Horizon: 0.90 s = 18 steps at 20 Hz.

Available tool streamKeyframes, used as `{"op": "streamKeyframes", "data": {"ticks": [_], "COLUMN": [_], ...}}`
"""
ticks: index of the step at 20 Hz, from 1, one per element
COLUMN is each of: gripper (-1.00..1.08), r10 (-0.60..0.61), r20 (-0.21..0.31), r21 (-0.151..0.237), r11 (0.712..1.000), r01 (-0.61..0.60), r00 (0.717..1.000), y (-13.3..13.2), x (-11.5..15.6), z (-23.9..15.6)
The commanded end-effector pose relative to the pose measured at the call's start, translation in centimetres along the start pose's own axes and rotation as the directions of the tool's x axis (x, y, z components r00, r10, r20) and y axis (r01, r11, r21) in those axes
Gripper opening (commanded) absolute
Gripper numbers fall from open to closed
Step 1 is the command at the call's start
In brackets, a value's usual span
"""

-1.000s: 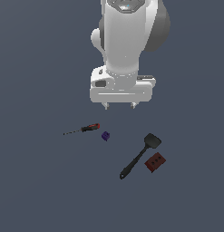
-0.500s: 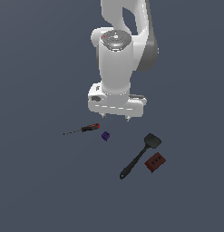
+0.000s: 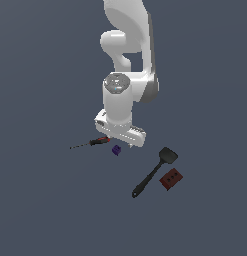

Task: Pick up a designated object from a clutter of objects.

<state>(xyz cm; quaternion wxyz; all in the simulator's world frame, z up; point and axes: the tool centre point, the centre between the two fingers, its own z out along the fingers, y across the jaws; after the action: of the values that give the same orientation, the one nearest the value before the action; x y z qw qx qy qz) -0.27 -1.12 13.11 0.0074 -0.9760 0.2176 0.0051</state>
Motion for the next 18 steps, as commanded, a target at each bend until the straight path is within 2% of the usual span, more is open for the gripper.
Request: {"op": "streamKeyframes", "data": {"ticks": [1, 9, 18], "gripper": [1.00, 1.00, 1.00], "r10": [0.058, 0.167, 0.181], "r20": [-0.005, -0.013, -0.014], "r21": [-0.002, -0.008, -0.010], "r11": [0.998, 0.986, 0.983], "r01": [-0.058, -0.167, -0.182], "r00": [0.998, 0.986, 0.983], "y": [0.8, 2.4, 2.6], "x": [-0.1, -0.4, -0.6], "z": [1.8, 5.3, 6.0]}}
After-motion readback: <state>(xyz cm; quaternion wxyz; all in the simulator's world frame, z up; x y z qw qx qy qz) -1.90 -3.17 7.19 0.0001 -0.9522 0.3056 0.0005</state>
